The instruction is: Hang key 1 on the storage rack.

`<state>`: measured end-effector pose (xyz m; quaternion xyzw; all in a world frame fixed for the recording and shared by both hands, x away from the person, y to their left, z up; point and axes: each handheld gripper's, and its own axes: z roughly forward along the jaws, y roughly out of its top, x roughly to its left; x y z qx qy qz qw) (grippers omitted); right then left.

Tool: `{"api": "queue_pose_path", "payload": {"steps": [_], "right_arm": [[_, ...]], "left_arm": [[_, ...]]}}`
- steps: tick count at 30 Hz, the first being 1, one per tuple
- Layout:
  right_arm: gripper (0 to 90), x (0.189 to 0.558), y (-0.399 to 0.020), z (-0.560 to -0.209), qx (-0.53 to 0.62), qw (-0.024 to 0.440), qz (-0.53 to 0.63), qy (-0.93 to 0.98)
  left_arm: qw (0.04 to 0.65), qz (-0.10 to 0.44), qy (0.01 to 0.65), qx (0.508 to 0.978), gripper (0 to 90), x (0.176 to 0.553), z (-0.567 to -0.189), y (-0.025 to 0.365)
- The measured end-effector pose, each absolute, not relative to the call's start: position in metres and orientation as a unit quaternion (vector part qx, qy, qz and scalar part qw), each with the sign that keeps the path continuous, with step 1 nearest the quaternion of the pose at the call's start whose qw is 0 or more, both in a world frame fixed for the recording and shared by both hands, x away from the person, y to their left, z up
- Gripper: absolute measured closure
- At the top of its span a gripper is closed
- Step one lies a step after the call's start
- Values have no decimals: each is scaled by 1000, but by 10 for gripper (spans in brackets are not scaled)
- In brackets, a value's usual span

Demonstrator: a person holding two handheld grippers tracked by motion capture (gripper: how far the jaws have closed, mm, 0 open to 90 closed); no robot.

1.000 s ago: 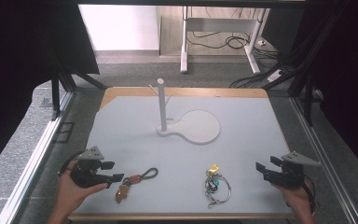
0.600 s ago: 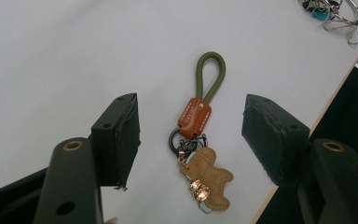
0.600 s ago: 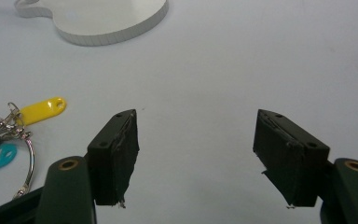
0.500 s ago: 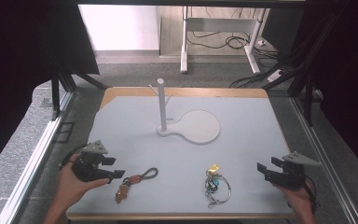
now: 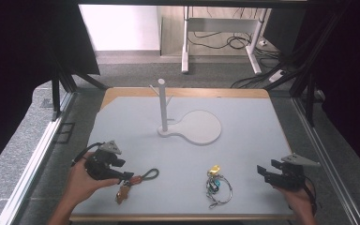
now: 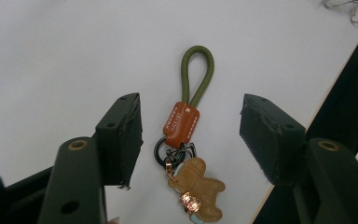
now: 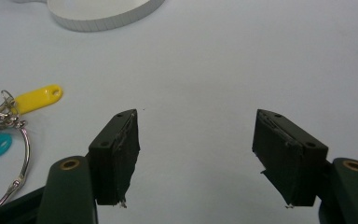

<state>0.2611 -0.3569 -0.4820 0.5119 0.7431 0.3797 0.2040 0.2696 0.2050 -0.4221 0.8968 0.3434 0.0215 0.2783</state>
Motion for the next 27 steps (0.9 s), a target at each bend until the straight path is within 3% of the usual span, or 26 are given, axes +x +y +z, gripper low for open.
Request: {"api": "queue_pose_path", "payload": {"steps": [27], "right_arm": [[320, 263, -354, -485, 510, 198, 373, 749]], "left_arm": [[177, -1, 311, 934, 448, 284, -452, 173]]}}
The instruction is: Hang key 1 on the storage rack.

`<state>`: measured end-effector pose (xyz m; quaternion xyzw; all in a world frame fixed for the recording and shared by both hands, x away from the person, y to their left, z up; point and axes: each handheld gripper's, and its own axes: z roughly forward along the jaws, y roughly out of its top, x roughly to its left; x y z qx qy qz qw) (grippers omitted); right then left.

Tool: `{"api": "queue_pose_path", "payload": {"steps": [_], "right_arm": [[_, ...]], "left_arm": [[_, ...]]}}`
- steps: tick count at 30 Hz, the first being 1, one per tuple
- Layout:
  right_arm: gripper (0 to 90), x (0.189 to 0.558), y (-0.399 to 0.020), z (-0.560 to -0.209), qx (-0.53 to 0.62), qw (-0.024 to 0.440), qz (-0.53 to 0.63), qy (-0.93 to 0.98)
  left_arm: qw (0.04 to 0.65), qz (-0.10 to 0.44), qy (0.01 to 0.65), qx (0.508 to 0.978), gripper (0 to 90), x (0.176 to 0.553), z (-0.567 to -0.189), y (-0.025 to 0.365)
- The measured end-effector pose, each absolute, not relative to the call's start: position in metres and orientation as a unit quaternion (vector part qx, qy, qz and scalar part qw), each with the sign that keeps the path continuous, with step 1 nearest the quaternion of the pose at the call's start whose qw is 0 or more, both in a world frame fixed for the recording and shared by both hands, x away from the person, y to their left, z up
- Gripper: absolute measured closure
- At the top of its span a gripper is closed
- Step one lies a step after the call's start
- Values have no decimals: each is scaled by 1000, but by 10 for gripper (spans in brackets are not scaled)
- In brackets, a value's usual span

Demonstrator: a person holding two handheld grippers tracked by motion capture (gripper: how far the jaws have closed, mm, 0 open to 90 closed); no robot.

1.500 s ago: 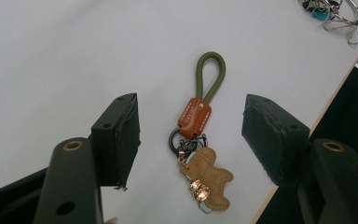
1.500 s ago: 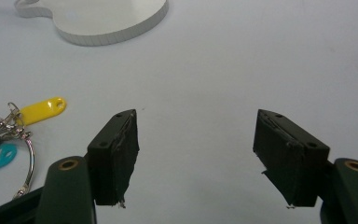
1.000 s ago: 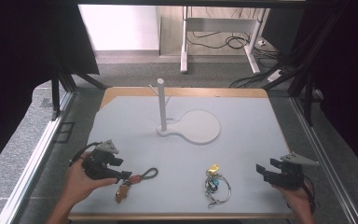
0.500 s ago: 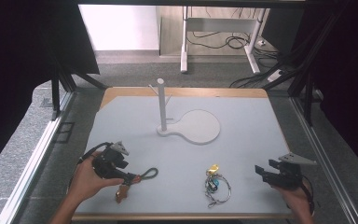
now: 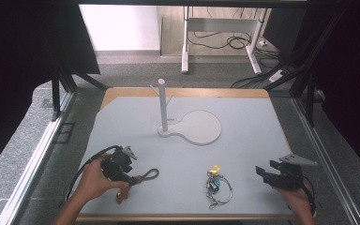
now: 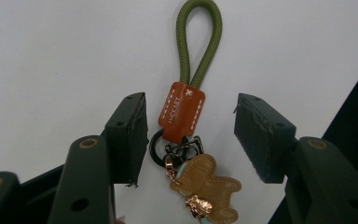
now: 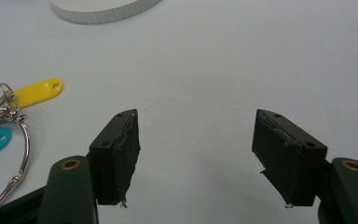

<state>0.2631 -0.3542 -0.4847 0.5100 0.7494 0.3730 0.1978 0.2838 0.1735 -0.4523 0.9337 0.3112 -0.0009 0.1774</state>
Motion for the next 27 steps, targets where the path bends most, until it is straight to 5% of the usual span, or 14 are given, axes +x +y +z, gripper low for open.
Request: {"api": "queue_pose_path", "payload": {"steps": [27], "right_arm": [[320, 265, -351, -489, 508, 196, 362, 757]], "left_arm": [[97, -12, 272, 957, 559, 293, -478, 156]]}}
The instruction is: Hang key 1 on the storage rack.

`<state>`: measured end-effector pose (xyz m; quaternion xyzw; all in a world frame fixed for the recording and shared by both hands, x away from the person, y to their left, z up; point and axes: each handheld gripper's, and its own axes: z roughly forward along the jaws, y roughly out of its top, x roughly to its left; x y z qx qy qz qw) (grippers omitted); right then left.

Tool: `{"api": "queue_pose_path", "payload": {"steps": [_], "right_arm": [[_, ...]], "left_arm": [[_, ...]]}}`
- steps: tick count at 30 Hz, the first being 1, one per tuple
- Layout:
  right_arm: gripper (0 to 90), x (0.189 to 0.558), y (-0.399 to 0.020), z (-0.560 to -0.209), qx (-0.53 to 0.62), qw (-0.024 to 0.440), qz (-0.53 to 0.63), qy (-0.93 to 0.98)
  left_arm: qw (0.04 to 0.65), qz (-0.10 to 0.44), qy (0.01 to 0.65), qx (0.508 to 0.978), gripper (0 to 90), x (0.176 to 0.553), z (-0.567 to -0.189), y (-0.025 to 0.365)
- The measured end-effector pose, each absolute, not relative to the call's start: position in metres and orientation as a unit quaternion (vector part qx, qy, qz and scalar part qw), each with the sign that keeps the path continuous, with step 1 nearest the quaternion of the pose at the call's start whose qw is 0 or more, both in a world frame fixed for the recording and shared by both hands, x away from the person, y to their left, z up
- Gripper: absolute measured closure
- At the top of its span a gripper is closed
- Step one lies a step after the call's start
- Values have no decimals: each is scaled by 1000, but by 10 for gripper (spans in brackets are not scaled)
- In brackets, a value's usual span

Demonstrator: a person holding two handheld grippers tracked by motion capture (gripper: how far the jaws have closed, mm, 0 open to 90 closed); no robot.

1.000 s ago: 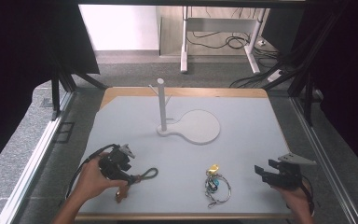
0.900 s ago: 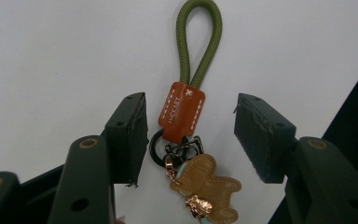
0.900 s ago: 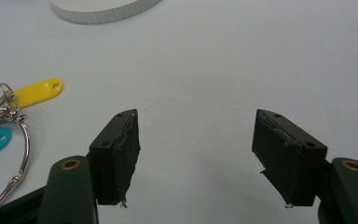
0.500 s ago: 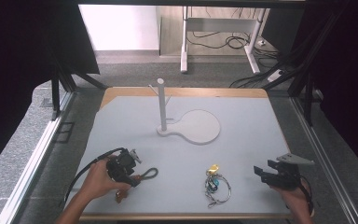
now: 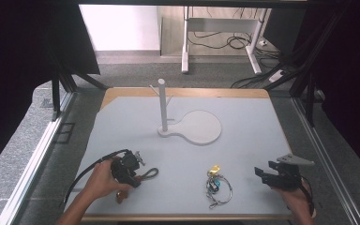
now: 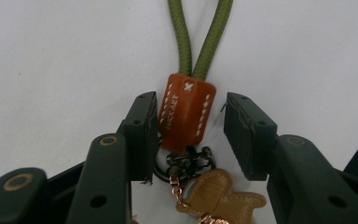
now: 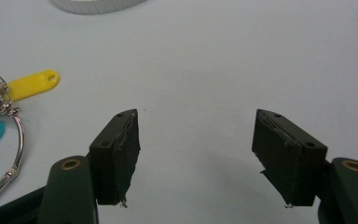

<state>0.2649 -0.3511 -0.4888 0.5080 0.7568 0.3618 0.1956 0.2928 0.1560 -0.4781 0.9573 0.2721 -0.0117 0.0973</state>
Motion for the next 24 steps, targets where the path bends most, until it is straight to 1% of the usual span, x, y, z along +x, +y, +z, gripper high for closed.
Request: {"api": "queue_pose_path", "payload": {"steps": [7, 14, 18, 20, 24], "right_arm": [[320, 265, -351, -490, 507, 195, 360, 758], [320, 266, -351, -490, 507, 196, 358, 759], [321, 266, -351, -491, 509, 197, 357, 758], [320, 266, -352, -491, 510, 197, 357, 758], [320, 266, -353, -491, 512, 198, 357, 756]], "left_arm": [[89, -7, 268, 959, 585, 292, -480, 155], [90, 2, 270, 959, 651, 292, -479, 156], [93, 6, 274, 957, 665, 292, -478, 156], [103, 5, 279, 955, 666, 292, -475, 158], [143, -5, 294, 945, 667, 294, -463, 167]]}}
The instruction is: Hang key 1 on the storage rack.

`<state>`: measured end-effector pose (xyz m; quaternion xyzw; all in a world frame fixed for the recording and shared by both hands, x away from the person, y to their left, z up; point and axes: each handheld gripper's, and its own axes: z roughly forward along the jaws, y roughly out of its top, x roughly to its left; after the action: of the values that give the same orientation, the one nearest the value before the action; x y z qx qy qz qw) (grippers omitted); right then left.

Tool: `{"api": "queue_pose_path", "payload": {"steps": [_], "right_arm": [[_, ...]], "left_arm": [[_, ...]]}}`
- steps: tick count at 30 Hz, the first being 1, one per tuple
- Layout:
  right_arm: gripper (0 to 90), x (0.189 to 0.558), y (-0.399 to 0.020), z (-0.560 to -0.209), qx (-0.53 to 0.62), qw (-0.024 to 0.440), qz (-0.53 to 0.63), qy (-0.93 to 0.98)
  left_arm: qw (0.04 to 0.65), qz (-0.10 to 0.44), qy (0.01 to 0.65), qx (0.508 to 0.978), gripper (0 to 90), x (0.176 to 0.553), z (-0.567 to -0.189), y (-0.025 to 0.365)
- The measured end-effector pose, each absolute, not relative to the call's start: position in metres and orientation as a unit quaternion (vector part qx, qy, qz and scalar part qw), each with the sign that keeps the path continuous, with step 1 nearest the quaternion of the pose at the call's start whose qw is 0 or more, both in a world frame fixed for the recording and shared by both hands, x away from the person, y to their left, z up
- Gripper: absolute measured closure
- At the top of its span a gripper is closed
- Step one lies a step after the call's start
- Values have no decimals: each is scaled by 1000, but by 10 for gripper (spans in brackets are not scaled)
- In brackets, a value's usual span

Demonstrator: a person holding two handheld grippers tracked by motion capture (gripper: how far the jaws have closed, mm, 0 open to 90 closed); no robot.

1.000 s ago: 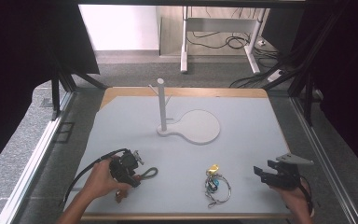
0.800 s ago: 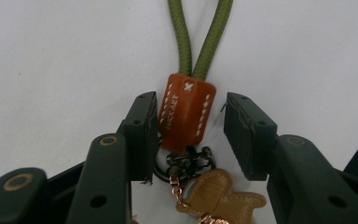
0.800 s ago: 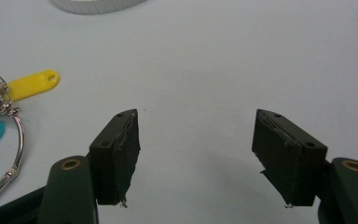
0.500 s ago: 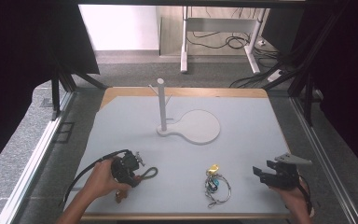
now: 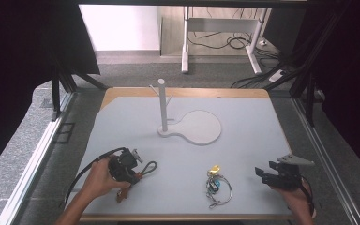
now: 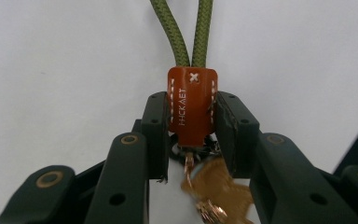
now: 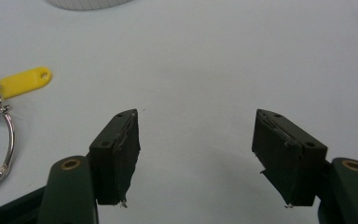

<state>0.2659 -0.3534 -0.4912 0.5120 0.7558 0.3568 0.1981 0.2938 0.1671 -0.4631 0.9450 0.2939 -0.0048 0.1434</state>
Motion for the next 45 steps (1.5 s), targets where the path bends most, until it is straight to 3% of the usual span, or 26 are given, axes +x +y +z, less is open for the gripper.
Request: {"api": "queue_pose_path", "payload": {"steps": [14, 45], "right_arm": [[322, 266, -356, -490, 515, 198, 360, 753], [325, 266, -358, -492, 521, 197, 353, 752]], "left_arm": [[175, 29, 282, 943, 668, 295, -410, 163], [230, 48, 303, 923, 667, 316, -356, 177]]}}
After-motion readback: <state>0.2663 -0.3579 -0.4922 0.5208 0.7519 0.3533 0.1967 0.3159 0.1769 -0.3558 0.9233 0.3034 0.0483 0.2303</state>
